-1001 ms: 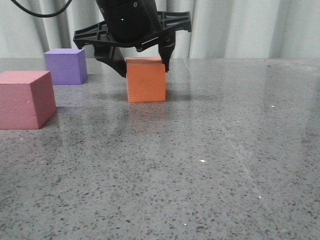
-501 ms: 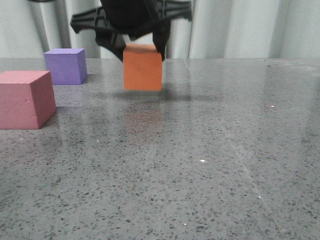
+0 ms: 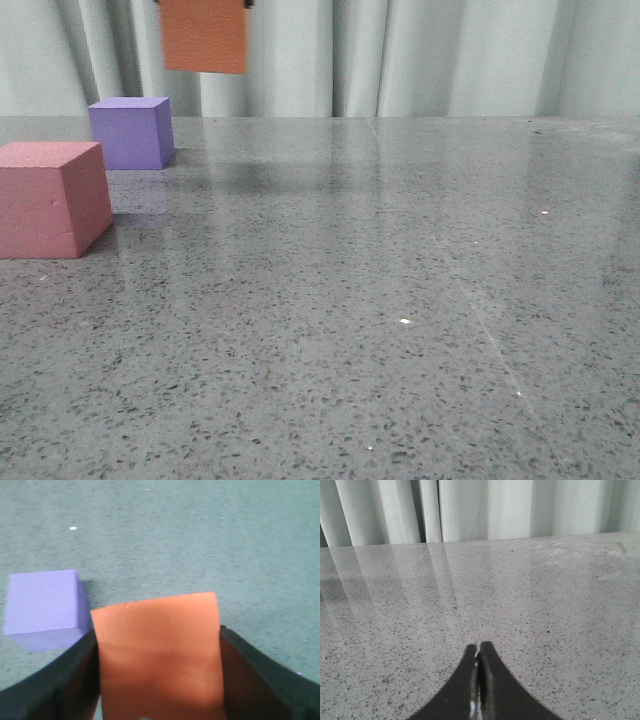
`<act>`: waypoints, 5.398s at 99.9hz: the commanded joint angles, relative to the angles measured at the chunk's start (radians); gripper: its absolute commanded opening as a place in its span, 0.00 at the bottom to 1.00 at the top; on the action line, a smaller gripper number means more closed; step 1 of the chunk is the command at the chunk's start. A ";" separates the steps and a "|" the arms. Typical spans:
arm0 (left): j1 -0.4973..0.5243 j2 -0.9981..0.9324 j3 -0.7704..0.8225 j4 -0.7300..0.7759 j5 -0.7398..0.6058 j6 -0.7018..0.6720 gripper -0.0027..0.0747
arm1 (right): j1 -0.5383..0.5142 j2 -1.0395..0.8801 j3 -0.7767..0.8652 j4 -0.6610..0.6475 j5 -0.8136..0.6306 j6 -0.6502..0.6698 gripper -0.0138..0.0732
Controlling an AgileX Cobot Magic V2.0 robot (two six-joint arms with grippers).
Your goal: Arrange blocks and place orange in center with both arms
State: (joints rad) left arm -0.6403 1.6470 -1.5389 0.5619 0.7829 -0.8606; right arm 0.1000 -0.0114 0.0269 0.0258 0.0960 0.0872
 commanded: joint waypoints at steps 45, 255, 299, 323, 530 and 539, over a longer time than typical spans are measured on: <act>0.147 -0.144 0.234 0.023 -0.179 0.008 0.45 | -0.007 -0.024 -0.014 0.004 -0.081 -0.008 0.08; 0.238 -0.073 0.396 -0.104 -0.378 0.139 0.52 | -0.007 -0.024 -0.014 0.004 -0.081 -0.008 0.08; 0.238 -0.073 0.394 -0.108 -0.385 0.158 0.70 | -0.007 -0.024 -0.014 0.004 -0.081 -0.008 0.08; 0.238 -0.079 0.392 -0.108 -0.398 0.158 0.70 | -0.007 -0.024 -0.014 0.004 -0.081 -0.008 0.08; 0.238 -1.174 0.999 0.004 -0.293 0.183 0.01 | -0.007 -0.024 -0.014 0.004 -0.081 -0.008 0.08; 0.238 -1.174 0.999 0.004 -0.292 0.183 0.01 | -0.007 -0.024 -0.014 0.004 -0.081 -0.008 0.08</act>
State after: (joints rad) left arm -0.4027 0.4705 -0.5136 0.5492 0.5531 -0.6806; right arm 0.1000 -0.0114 0.0269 0.0258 0.0960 0.0872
